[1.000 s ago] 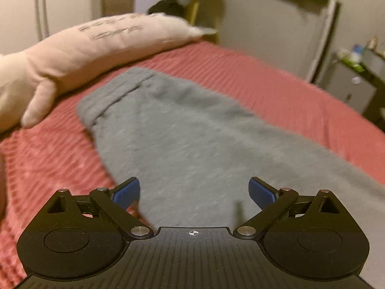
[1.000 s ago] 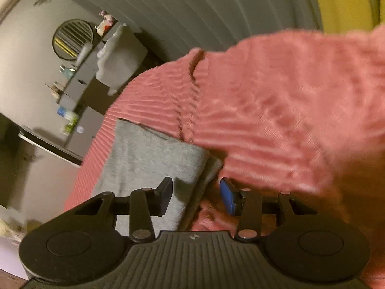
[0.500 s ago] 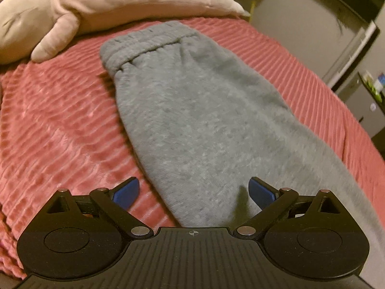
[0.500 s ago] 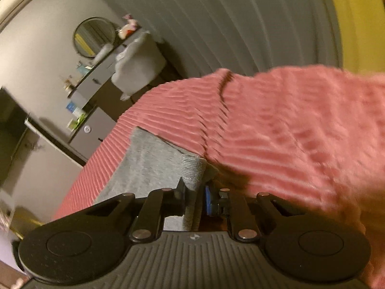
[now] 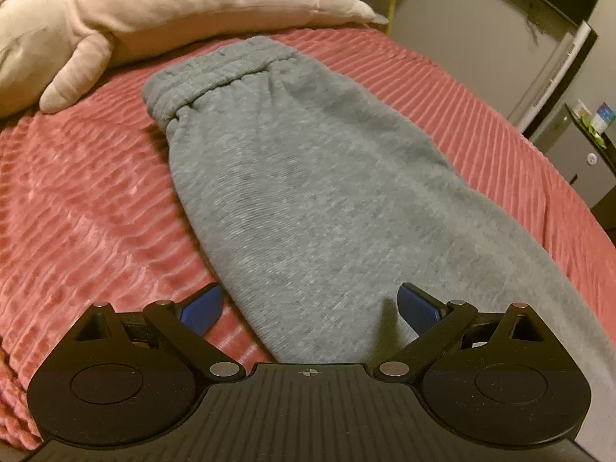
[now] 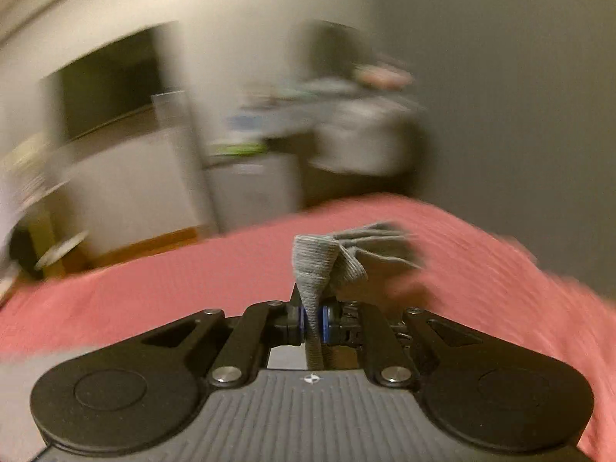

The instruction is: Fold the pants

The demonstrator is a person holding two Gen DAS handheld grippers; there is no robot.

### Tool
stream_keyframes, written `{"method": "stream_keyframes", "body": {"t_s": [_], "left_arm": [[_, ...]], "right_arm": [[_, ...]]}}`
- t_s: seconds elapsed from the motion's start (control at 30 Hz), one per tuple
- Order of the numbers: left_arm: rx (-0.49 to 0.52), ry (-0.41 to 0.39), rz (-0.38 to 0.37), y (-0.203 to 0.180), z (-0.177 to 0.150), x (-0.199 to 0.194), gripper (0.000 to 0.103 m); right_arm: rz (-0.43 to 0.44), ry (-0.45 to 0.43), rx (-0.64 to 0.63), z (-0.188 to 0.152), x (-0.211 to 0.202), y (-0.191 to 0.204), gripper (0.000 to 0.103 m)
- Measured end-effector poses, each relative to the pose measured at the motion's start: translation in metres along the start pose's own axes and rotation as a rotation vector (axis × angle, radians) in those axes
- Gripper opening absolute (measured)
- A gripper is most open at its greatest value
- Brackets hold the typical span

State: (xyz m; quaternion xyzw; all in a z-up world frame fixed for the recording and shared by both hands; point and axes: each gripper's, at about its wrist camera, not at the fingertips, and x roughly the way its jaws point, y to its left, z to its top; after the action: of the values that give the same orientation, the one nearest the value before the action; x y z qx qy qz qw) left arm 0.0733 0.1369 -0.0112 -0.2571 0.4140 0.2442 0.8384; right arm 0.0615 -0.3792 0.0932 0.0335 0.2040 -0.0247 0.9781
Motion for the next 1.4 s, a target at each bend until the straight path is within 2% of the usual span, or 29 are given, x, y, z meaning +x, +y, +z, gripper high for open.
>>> {"method": "stream_keyframes", "body": {"t_s": [0.07,0.13,0.23,0.3,0.37,0.4,0.5,0.53,0.6,0.63,0.67,0.7,0.77,0.8,0.83,0.87,0.9,1.0,1.07,1.17,1.2,1.23,1.27,1.3,1.4], "left_arm": [[-0.005,-0.006,-0.006,0.001,-0.001,-0.002,0.1],[-0.014,-0.011,-0.016,0.003,-0.001,-0.005,0.1],[-0.019,-0.016,-0.03,0.006,-0.002,-0.009,0.1],[-0.014,-0.017,-0.055,0.006,-0.003,-0.011,0.1],[0.003,-0.016,-0.079,0.004,-0.002,-0.012,0.1],[0.022,-0.015,-0.092,0.0,-0.003,-0.013,0.1],[0.15,-0.044,-0.147,-0.024,-0.008,-0.023,0.1],[0.195,-0.046,-0.2,-0.035,-0.012,-0.029,0.1],[0.254,-0.026,-0.345,-0.058,-0.023,-0.039,0.1],[0.283,0.013,-0.433,-0.071,-0.029,-0.042,0.1],[0.313,0.063,-0.499,-0.084,-0.036,-0.042,0.1],[0.349,0.121,-0.555,-0.1,-0.042,-0.04,0.1],[0.399,0.201,-0.607,-0.126,-0.053,-0.035,0.096],[0.411,0.228,-0.623,-0.135,-0.056,-0.032,0.094],[0.421,0.265,-0.639,-0.146,-0.059,-0.027,0.092],[0.429,0.307,-0.652,-0.156,-0.061,-0.019,0.09],[0.426,0.343,-0.645,-0.162,-0.062,-0.012,0.084],[0.369,0.463,-0.643,-0.175,-0.064,0.014,0.068],[0.342,0.504,-0.674,-0.178,-0.066,0.022,0.066],[0.339,0.522,-0.685,-0.185,-0.065,0.028,0.064],[0.333,0.516,-0.692,-0.186,-0.065,0.026,0.052],[0.335,0.511,-0.685,-0.188,-0.064,0.026,0.034],[0.342,0.502,-0.661,-0.19,-0.065,0.026,0.02],[0.339,0.505,-0.652,-0.192,-0.066,0.023,0.019],[0.294,0.479,-0.703,-0.18,-0.056,0.012,0.017]], "right_arm": [[0.152,0.009,-0.127,-0.008,0.001,0.06,0.008],[0.276,0.082,-0.2,-0.029,0.013,0.109,0.009],[0.347,0.251,-0.34,-0.079,0.034,0.165,0.012],[0.373,0.396,-0.375,-0.102,0.045,0.177,0.017],[0.398,0.399,-0.327,-0.101,0.04,0.165,0.025],[0.416,0.388,-0.268,-0.094,0.037,0.154,0.034],[0.388,0.353,0.048,-0.072,0.035,0.097,0.083],[0.377,0.372,0.169,-0.071,0.039,0.074,0.087],[0.316,0.485,0.357,-0.081,0.051,0.041,0.086],[0.254,0.53,0.405,-0.087,0.054,0.027,0.073],[0.209,0.526,0.428,-0.089,0.051,0.017,0.057],[0.167,0.504,0.458,-0.09,0.045,0.011,0.036],[0.114,0.402,0.533,-0.086,0.029,-0.006,0.036],[0.094,0.359,0.557,-0.083,0.024,-0.014,0.039],[0.069,0.324,0.571,-0.082,0.02,-0.02,0.047],[0.051,0.308,0.574,-0.082,0.018,-0.024,0.051],[0.045,0.304,0.579,-0.082,0.02,-0.026,0.058],[0.061,0.313,0.591,-0.087,0.025,-0.028,0.06],[0.078,0.307,0.588,-0.088,0.03,-0.024,0.064],[0.101,0.297,0.588,-0.093,0.029,-0.02,0.071],[0.101,0.297,0.585,-0.094,0.033,-0.016,0.071],[0.104,0.297,0.583,-0.096,0.035,-0.015,0.071],[0.109,0.296,0.584,-0.097,0.038,-0.014,0.071],[0.111,0.291,0.589,-0.099,0.039,-0.014,0.071],[0.137,0.264,0.629,-0.101,0.036,-0.019,0.074]]}}
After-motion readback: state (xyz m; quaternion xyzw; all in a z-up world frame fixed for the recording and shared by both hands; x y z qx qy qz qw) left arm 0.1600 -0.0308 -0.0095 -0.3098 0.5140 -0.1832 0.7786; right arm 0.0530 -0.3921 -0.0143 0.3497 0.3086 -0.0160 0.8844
